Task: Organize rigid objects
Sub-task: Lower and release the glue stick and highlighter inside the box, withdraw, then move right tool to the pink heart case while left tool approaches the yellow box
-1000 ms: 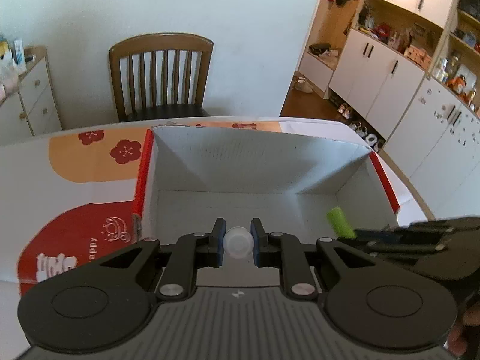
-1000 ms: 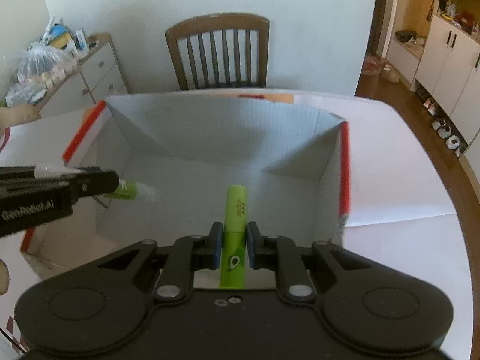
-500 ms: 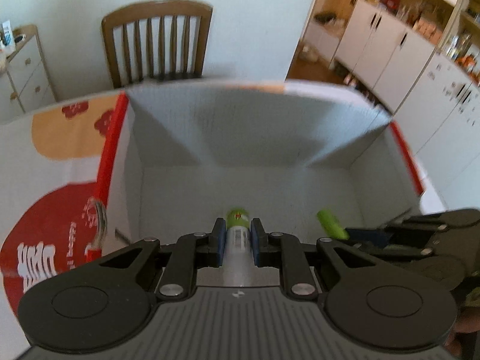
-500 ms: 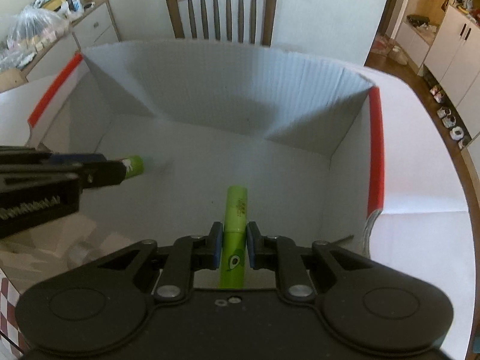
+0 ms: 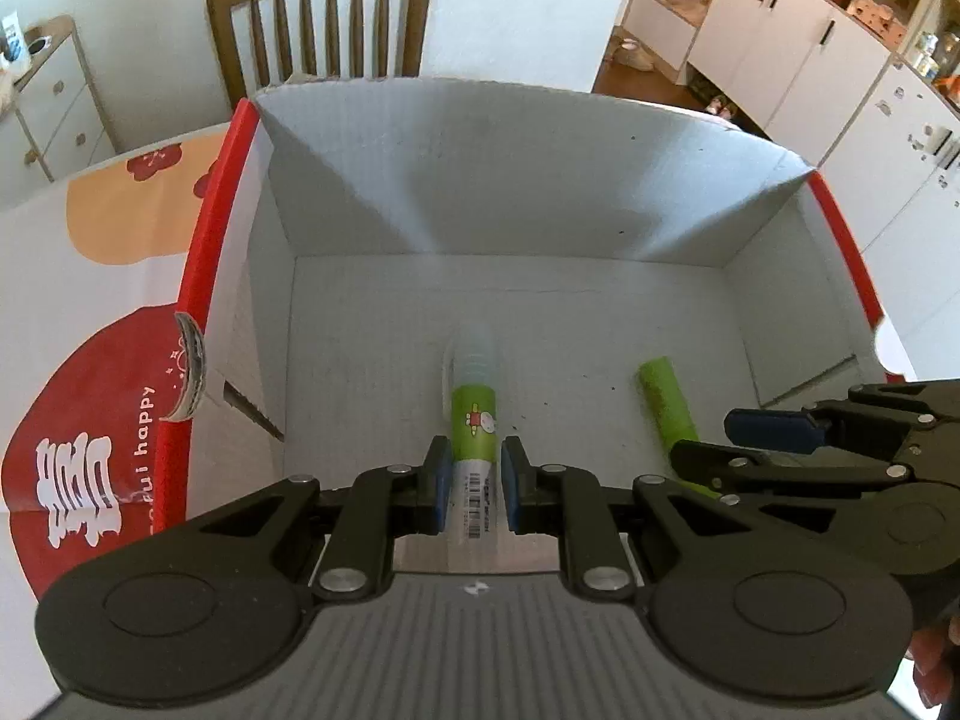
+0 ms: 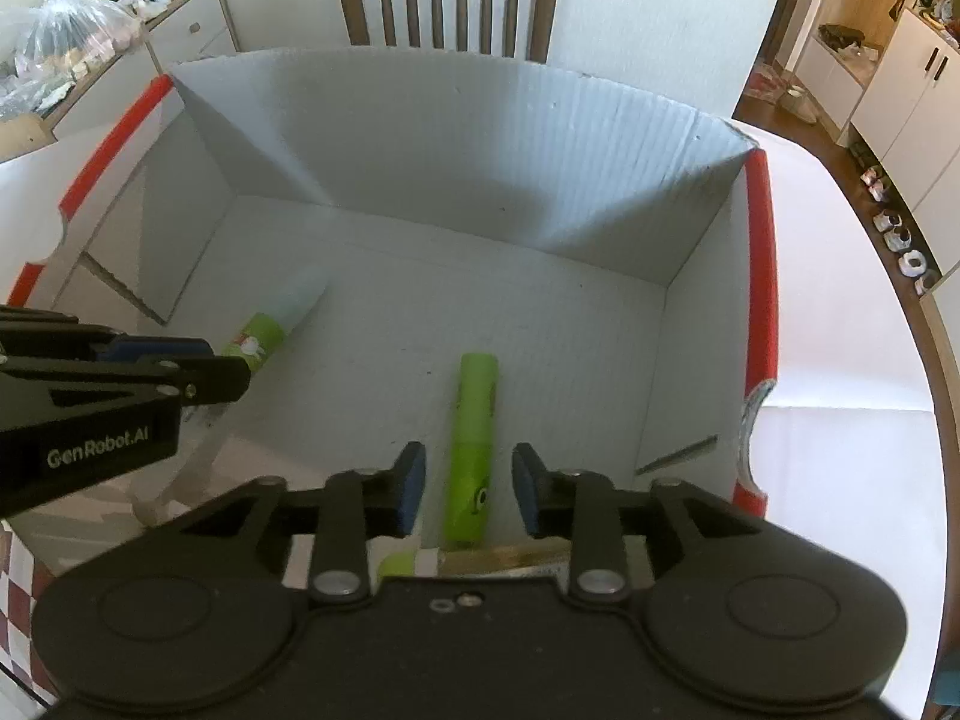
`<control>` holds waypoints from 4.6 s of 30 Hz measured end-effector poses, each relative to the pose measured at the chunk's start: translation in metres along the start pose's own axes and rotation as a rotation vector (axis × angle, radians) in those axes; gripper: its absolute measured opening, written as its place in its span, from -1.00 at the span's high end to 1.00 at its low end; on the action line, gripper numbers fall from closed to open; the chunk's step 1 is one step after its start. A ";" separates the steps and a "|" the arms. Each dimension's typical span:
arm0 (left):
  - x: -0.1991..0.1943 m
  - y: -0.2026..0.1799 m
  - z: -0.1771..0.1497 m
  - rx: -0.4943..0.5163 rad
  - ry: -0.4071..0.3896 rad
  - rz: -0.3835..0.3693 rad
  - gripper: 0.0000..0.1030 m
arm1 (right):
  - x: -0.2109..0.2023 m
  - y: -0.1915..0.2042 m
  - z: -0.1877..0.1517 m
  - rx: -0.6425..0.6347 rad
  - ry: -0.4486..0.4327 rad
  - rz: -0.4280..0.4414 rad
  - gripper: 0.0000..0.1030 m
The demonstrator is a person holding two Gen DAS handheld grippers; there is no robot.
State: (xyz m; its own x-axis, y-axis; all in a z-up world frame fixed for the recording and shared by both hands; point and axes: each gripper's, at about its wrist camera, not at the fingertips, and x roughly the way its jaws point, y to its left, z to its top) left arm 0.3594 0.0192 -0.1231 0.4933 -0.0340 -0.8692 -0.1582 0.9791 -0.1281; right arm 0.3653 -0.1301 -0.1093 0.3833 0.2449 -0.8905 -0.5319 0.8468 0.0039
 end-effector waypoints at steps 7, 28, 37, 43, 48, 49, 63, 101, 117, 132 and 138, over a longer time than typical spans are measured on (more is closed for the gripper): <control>-0.019 0.001 -0.007 -0.003 -0.030 -0.004 0.66 | -0.019 0.002 -0.004 0.010 -0.043 0.016 0.06; -0.090 -0.002 -0.030 0.071 -0.159 -0.001 0.65 | -0.079 0.021 -0.033 0.041 -0.155 0.021 -0.19; -0.119 0.003 -0.049 0.085 -0.205 0.000 0.65 | -0.105 0.035 -0.049 0.053 -0.197 0.023 -0.29; -0.134 0.005 -0.064 0.105 -0.219 -0.013 0.65 | -0.120 0.044 -0.062 0.052 -0.222 0.026 -0.37; -0.145 0.006 -0.078 0.119 -0.224 -0.027 0.65 | -0.131 0.049 -0.075 0.044 -0.238 0.031 -0.44; -0.148 0.007 -0.081 0.121 -0.227 -0.032 0.65 | -0.134 0.050 -0.078 0.043 -0.242 0.030 -0.48; -0.173 0.020 -0.124 0.158 -0.261 -0.069 -0.31 | -0.156 0.042 -0.128 0.097 -0.312 0.064 -0.65; -0.090 0.011 -0.210 0.132 -0.149 -0.053 -0.53 | -0.107 0.056 -0.168 0.005 -0.221 0.127 -0.99; -0.074 0.006 -0.209 0.093 -0.147 -0.052 -0.53 | -0.083 0.064 -0.155 -0.044 -0.197 0.135 -0.95; -0.068 0.002 -0.211 0.089 -0.161 -0.035 -0.52 | -0.057 0.071 -0.147 -0.074 -0.165 0.110 -0.75; -0.069 0.002 -0.213 0.096 -0.174 -0.041 -0.44 | -0.057 0.069 -0.148 -0.065 -0.158 0.108 -0.42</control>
State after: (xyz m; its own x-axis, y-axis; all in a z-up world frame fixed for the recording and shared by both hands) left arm 0.1428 -0.0190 -0.1647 0.6395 -0.0472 -0.7673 -0.0570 0.9924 -0.1086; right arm 0.1951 -0.1560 -0.1262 0.4327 0.4083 -0.8038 -0.6223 0.7803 0.0614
